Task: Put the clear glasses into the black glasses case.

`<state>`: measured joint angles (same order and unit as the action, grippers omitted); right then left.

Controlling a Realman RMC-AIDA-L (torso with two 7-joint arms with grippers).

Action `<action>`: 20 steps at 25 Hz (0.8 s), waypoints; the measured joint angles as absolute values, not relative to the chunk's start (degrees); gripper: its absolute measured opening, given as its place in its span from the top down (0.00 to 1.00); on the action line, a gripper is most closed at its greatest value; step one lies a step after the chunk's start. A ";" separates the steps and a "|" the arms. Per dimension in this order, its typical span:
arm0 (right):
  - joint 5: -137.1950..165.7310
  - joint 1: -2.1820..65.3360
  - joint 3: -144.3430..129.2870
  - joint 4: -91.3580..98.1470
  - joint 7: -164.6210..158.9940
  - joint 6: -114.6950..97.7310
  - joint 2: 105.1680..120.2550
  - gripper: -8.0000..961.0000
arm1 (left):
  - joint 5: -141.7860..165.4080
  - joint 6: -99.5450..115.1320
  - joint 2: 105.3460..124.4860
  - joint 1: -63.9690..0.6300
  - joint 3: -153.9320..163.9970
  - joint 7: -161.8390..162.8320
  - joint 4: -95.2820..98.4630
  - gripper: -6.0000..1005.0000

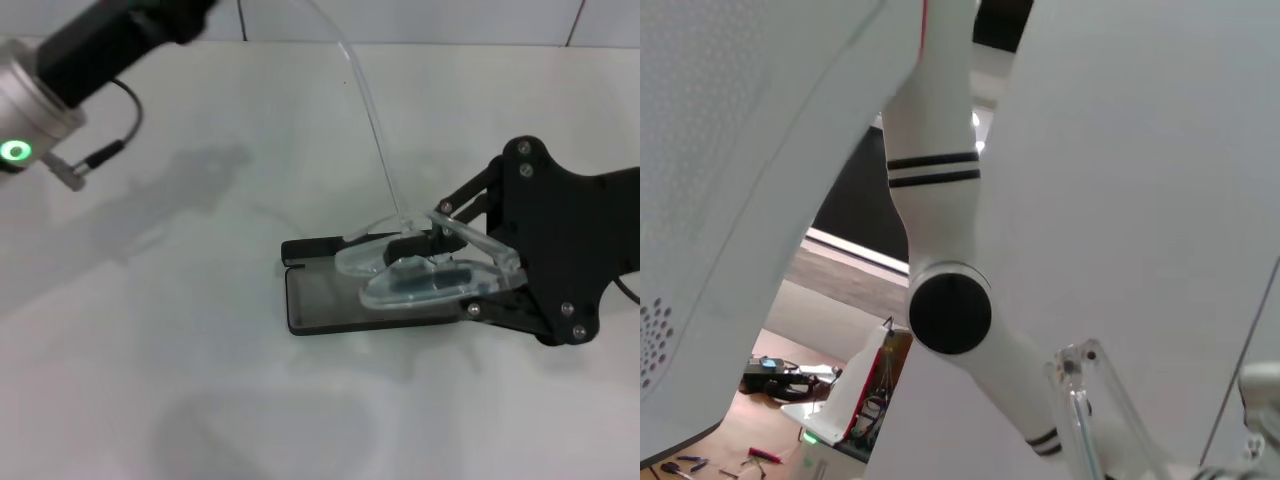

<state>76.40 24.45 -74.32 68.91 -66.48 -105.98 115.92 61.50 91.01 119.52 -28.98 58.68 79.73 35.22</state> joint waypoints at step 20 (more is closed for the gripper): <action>76.12 29.32 -71.47 57.34 -63.35 -103.09 115.67 0.87 | 63.68 99.48 119.42 -33.49 68.12 80.64 37.45 0.91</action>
<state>76.12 29.32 -71.47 57.34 -63.35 -103.09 115.67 63.68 99.48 119.42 -33.49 68.12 80.64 37.45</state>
